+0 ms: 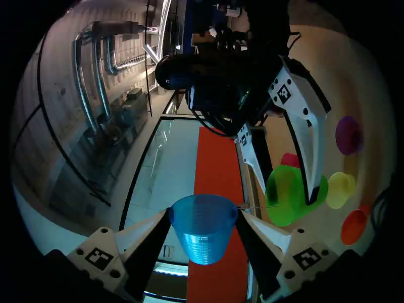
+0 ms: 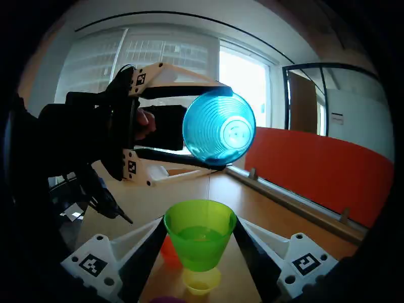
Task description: Pour water
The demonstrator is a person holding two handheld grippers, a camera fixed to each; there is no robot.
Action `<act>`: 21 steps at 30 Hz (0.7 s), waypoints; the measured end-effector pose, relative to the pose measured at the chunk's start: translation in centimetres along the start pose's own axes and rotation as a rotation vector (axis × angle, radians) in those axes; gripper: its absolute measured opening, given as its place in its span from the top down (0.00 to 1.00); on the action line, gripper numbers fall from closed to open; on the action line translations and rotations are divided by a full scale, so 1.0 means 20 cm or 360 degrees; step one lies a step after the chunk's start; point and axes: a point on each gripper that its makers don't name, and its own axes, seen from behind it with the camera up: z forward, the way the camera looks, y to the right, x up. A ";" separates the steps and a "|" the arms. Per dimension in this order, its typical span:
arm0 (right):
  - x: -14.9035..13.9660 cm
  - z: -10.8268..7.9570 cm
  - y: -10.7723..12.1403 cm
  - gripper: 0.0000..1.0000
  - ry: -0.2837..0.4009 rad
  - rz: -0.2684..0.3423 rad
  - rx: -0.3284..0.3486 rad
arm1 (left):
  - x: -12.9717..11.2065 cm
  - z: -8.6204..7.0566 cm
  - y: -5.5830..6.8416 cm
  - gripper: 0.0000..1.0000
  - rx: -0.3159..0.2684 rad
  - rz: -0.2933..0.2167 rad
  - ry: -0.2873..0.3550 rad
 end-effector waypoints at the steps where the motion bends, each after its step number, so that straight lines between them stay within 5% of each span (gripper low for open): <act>1: 0.00 0.00 0.00 0.08 0.0000 -0.0001 0.0000 | 0.00 0.00 0.00 0.13 0.0000 0.0001 0.0000; 21: 0.00 0.00 0.00 0.08 0.0003 -0.0003 0.0002 | 0.01 -0.01 -0.01 0.13 0.0008 0.0037 0.0007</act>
